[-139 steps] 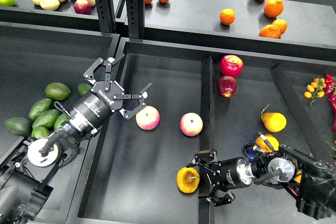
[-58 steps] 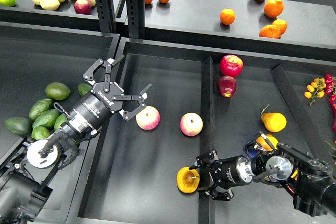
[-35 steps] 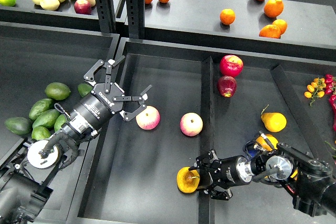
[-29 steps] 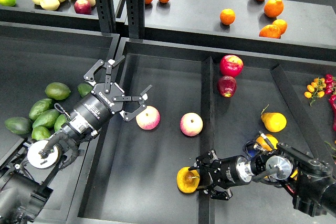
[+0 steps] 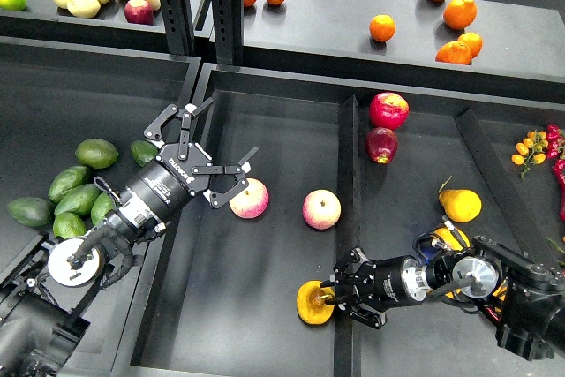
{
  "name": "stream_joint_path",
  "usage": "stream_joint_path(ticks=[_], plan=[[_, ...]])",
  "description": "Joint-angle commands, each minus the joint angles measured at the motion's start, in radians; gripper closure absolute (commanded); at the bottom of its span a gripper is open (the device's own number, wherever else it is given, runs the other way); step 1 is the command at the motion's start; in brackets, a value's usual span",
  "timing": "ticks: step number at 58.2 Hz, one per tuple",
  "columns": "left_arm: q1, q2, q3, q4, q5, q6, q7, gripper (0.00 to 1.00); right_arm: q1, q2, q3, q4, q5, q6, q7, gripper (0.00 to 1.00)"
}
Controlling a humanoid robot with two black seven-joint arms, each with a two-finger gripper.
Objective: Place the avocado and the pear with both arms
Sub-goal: 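Lift the yellow pear with the right gripper, then carry the pear into the bin of pears and open the right gripper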
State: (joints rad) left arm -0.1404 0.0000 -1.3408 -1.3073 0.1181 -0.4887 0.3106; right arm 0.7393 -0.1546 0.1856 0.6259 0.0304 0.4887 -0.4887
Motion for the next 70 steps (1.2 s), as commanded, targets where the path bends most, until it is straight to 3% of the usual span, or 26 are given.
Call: stream_joint_path(ticks=[1, 36, 46, 58, 70], plan=[[0.001, 0.0, 0.0, 0.0, 0.002, 0.0, 0.001, 0.0, 0.002, 0.0, 0.0, 0.0, 0.031, 0.0, 0.0, 0.96], [0.001, 0.0, 0.002, 0.003, 0.002, 0.0, 0.001, 0.0, 0.078, -0.046, 0.0, 0.044, 0.137, 0.0, 0.0, 0.97], [0.002, 0.0, 0.003, 0.003, 0.002, 0.0, 0.001, 0.0, 0.106, -0.137, -0.006, 0.087, 0.172, 0.0, 0.0, 0.97], [0.001, 0.0, 0.005, 0.006, 0.002, 0.0, 0.001, 0.0, 0.114, -0.338, -0.051, 0.192, 0.224, 0.0, 0.0, 0.96], [0.001, 0.0, 0.008, 0.008, 0.002, 0.0, 0.01, 0.0, 0.109, -0.428, -0.14, 0.218, 0.246, 0.0, 0.0, 0.96]])
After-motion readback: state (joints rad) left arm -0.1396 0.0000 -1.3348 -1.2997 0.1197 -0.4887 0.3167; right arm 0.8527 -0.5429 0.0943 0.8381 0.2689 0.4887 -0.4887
